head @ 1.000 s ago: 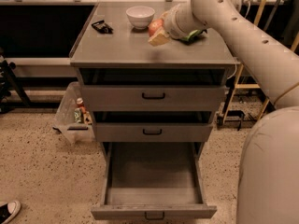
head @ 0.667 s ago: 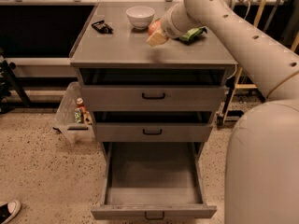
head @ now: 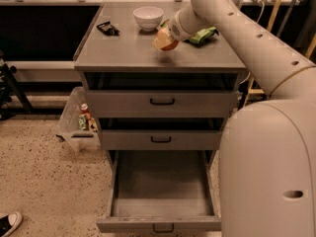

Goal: Pick apple from bottom drawer and place on counter

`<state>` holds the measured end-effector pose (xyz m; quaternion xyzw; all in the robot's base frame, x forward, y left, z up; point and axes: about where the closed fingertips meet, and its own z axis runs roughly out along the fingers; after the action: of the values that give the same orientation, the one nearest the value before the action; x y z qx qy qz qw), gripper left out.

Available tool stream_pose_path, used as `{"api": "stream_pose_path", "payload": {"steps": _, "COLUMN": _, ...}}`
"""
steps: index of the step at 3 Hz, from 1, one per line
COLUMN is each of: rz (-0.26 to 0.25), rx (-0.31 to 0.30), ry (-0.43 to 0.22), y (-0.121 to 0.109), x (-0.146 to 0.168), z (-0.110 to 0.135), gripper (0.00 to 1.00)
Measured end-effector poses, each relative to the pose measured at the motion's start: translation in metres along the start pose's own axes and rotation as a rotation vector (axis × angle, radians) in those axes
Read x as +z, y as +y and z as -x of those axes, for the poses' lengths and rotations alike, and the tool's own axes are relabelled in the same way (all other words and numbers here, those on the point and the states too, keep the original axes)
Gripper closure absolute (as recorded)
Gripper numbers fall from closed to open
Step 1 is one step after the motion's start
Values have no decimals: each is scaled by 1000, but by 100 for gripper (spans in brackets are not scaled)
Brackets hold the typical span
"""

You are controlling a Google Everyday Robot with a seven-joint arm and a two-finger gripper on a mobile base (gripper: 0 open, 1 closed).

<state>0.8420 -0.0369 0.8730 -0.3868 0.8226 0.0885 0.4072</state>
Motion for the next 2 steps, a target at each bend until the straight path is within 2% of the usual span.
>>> {"api": "stream_pose_path", "payload": {"steps": 1, "rz": 12, "rx": 100, "ry": -20, "y": 1, "x": 10, "z": -2, "gripper": 100}}
{"api": "stream_pose_path", "payload": {"steps": 2, "rz": -5, "rx": 161, "ry": -76, "y": 0, "x": 18, "z": -3, "gripper": 100}}
